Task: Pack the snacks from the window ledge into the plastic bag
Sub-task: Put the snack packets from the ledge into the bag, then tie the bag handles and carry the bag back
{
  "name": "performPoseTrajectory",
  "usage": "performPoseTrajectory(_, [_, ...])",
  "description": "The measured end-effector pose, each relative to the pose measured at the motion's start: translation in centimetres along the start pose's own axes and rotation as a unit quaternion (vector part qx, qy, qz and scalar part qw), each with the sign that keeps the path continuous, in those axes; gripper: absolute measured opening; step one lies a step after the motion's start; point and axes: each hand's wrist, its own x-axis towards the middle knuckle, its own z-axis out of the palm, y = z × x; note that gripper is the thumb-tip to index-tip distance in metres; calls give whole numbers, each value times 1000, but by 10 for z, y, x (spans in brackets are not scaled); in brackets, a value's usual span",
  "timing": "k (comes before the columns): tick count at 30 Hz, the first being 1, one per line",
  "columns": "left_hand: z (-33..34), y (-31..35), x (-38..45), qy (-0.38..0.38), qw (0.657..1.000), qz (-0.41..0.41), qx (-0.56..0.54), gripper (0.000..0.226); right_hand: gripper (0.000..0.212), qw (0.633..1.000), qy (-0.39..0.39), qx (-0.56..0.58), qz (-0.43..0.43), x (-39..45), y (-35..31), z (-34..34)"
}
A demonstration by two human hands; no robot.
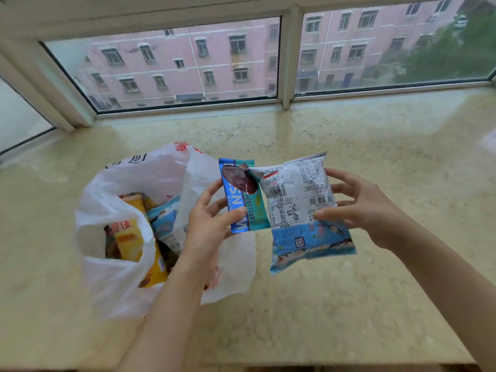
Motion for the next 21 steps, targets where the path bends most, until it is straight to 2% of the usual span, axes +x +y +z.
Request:
performPoseTrajectory(5, [-51,12,-34,49,998,21,-30,64,84,999,-40,6,-23,-15,-26,44])
performPoseTrajectory(10, [-101,5,-39,116,993,1,-37,66,86,997,-71,11,-34,-5,-37,101])
performPoseTrajectory(17, [-162,-9,-33,187,971,35,144,69,84,997,-69,27,-38,13,-38,173])
performPoseTrajectory(21, [-188,-19,-26,187,933,76,299,69,81,997,-56,28,-51,21,-36,203])
